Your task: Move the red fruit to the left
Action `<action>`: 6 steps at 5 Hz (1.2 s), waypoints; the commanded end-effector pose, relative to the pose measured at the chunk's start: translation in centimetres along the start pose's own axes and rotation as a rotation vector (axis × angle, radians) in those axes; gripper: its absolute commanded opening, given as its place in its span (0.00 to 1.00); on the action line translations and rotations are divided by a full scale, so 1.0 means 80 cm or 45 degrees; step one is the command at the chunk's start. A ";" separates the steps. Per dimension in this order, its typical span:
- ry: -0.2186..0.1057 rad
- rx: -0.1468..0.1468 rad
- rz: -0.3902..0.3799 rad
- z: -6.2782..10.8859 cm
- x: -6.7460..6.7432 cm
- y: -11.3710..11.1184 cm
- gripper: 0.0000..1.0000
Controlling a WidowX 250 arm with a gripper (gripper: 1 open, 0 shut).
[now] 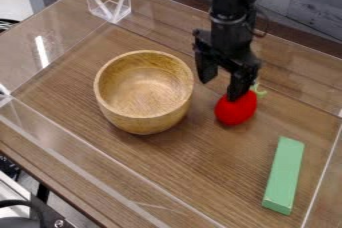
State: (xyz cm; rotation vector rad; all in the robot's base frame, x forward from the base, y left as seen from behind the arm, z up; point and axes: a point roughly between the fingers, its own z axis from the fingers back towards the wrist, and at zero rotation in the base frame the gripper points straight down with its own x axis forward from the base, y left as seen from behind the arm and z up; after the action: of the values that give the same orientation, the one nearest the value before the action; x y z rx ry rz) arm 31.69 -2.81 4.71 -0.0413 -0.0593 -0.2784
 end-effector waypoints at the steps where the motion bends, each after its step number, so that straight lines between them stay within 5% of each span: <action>1: -0.017 0.004 0.043 -0.023 0.001 -0.001 1.00; 2: -0.010 0.006 0.101 -0.036 0.000 -0.002 0.00; 4: -0.034 -0.015 -0.027 -0.021 0.017 -0.010 0.00; 6: -0.094 -0.023 0.069 0.031 0.013 -0.005 0.00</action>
State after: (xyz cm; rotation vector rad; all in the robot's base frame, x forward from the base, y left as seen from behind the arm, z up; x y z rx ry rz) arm 31.90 -3.41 5.56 -0.0725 -0.0745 -0.2296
